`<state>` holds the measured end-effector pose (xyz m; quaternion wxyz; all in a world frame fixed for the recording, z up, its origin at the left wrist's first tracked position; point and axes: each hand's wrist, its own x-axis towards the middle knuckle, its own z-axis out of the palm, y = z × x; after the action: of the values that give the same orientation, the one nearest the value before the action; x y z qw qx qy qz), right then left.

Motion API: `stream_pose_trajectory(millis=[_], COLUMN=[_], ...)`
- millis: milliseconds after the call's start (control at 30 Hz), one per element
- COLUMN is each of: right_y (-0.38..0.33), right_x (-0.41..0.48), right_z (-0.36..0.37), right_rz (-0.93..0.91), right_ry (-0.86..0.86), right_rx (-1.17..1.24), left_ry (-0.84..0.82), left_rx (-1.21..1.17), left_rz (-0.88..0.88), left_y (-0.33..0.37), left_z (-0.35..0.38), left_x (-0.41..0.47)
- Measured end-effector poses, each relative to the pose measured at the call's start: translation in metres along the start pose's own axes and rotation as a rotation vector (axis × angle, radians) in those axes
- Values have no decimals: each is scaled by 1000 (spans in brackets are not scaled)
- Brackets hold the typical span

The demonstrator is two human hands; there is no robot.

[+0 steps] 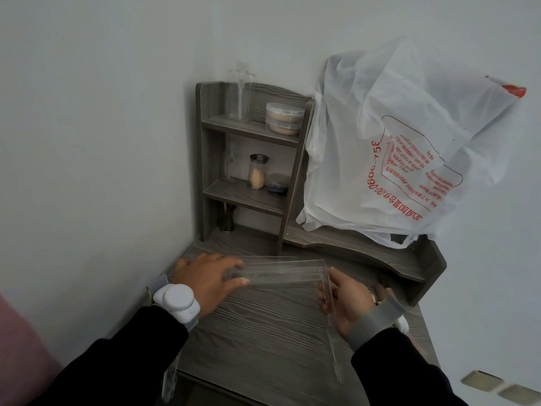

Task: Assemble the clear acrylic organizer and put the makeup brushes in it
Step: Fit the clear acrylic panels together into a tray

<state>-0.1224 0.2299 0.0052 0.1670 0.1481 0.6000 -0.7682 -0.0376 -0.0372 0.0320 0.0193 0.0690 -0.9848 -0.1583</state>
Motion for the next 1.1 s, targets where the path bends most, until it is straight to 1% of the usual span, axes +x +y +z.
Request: stream_pose_trajectory(millis=[167, 300, 533, 733, 1100], right_y=[3, 2, 0, 1, 6], right_x=[0, -3, -4, -2, 7], right_z=[-2, 1, -4, -4, -4], right_rz=[3, -21, 12, 9, 63], right_ry=[-52, -2, -26, 17, -50], right_rx=[31, -6, 17, 27, 29], left_ry=[-9, -17, -11, -24, -27], left_rx=[11, 11, 15, 21, -7], left_rz=[0, -1, -5, 1, -6], left_y=[1, 0, 0, 2, 1], left_z=[-2, -2, -2, -1, -3], left_x=[0, 0, 0, 0, -1])
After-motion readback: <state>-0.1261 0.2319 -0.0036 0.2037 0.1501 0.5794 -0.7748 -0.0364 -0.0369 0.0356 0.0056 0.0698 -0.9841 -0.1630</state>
